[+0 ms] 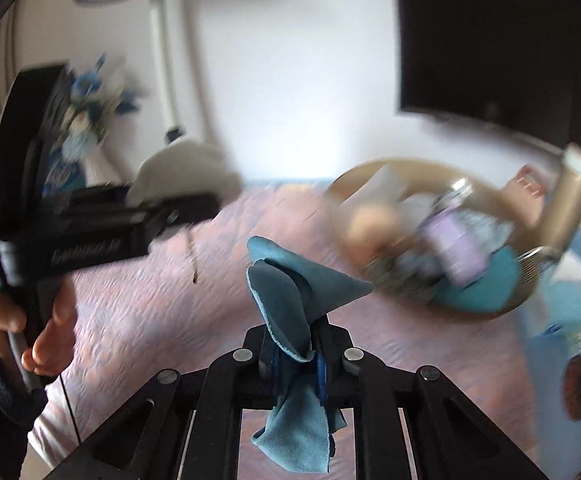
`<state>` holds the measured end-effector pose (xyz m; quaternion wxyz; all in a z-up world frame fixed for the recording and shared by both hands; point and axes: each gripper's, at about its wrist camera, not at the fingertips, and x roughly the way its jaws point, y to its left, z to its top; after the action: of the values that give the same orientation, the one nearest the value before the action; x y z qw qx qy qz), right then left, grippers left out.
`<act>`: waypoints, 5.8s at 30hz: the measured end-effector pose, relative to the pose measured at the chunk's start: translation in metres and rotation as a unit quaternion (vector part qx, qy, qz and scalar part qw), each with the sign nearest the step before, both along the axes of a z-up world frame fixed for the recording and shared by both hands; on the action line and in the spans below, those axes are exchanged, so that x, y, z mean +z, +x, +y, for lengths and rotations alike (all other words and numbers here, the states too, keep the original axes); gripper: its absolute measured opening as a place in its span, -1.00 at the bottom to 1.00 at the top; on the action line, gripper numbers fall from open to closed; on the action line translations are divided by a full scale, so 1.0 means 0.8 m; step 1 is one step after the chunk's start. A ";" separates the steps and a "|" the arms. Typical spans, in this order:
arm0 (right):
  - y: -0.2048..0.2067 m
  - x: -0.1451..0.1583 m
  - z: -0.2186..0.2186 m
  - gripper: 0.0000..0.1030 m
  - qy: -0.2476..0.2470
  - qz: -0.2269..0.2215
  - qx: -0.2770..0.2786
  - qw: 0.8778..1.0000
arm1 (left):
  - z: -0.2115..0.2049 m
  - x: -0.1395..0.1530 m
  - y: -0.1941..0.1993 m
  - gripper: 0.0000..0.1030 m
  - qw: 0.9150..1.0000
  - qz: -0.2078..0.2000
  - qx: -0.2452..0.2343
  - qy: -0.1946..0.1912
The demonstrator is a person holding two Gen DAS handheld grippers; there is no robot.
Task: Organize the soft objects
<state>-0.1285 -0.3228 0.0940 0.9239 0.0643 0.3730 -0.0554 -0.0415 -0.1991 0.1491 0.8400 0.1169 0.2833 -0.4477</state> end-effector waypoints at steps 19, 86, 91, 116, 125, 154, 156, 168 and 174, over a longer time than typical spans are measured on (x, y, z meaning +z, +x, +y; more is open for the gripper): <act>0.102 0.061 -0.207 -0.76 0.060 -0.019 -0.148 0.987 | -0.192 0.024 0.055 0.31 0.999 0.038 -0.031 -0.023; 0.041 -0.122 0.134 0.68 0.030 0.031 0.006 0.999 | 0.212 -0.163 -0.011 0.98 0.941 0.062 0.320 0.086; 0.041 -0.122 0.138 0.74 0.024 0.030 0.005 0.999 | 0.214 -0.163 -0.011 0.98 0.940 0.067 0.324 0.085; 0.042 -0.125 0.148 0.90 0.002 0.038 0.010 0.999 | 0.219 -0.166 -0.005 0.98 0.940 0.081 0.323 0.080; 0.042 -0.126 0.149 0.91 0.002 0.039 0.010 0.999 | 0.218 -0.167 -0.006 0.98 0.940 0.083 0.322 0.080; 0.042 -0.127 0.150 0.91 0.000 0.040 0.013 0.999 | 0.218 -0.168 -0.005 0.98 0.941 0.088 0.319 0.078; 0.042 -0.127 0.151 0.91 0.000 0.041 0.013 0.999 | 0.219 -0.167 -0.004 0.98 0.941 0.088 0.318 0.078; 0.042 -0.127 0.149 0.91 -0.001 0.043 0.015 0.999 | 0.220 -0.169 -0.001 0.98 0.941 0.096 0.315 0.077; 0.043 -0.128 0.147 0.91 0.000 0.044 0.018 0.999 | 0.222 -0.169 0.002 0.98 0.942 0.097 0.313 0.077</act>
<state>-0.0943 -0.2049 -0.0085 0.9074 0.0546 0.4146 -0.0416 -0.0401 -0.0218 0.0138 0.8948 0.0427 0.4191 -0.1478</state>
